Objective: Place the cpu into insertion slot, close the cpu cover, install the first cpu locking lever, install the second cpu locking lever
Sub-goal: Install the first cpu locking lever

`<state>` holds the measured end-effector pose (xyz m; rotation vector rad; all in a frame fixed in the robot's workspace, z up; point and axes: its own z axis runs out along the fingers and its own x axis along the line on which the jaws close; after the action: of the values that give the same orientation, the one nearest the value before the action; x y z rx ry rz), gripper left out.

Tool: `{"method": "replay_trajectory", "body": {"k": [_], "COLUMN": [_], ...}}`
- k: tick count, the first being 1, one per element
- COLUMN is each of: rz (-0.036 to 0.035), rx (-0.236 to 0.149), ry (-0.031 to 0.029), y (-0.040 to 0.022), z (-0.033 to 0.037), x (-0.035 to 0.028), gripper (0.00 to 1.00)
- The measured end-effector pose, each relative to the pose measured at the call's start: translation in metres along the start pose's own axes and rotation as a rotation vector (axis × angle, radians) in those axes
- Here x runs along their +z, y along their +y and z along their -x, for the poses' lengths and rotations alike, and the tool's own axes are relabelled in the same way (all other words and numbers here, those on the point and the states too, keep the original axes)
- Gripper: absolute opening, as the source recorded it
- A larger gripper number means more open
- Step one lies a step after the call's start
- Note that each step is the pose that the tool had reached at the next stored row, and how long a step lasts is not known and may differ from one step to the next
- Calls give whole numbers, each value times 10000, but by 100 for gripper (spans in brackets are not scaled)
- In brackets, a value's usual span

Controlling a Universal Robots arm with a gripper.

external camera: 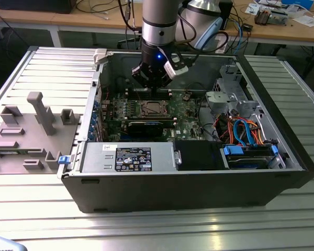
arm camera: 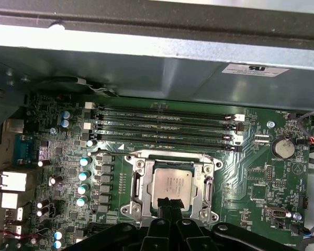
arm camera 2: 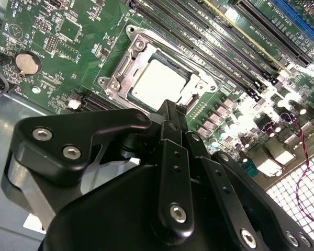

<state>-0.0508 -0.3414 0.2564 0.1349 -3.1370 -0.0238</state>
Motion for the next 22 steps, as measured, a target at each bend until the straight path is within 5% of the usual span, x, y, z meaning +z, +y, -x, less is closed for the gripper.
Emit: {"method": "replay_trajectory", "body": {"k": [22], "rz": [32], "rx": [-1], "ry": [-3], "y": [4], "z": [-50], "x": [0], "gripper": [11]}}
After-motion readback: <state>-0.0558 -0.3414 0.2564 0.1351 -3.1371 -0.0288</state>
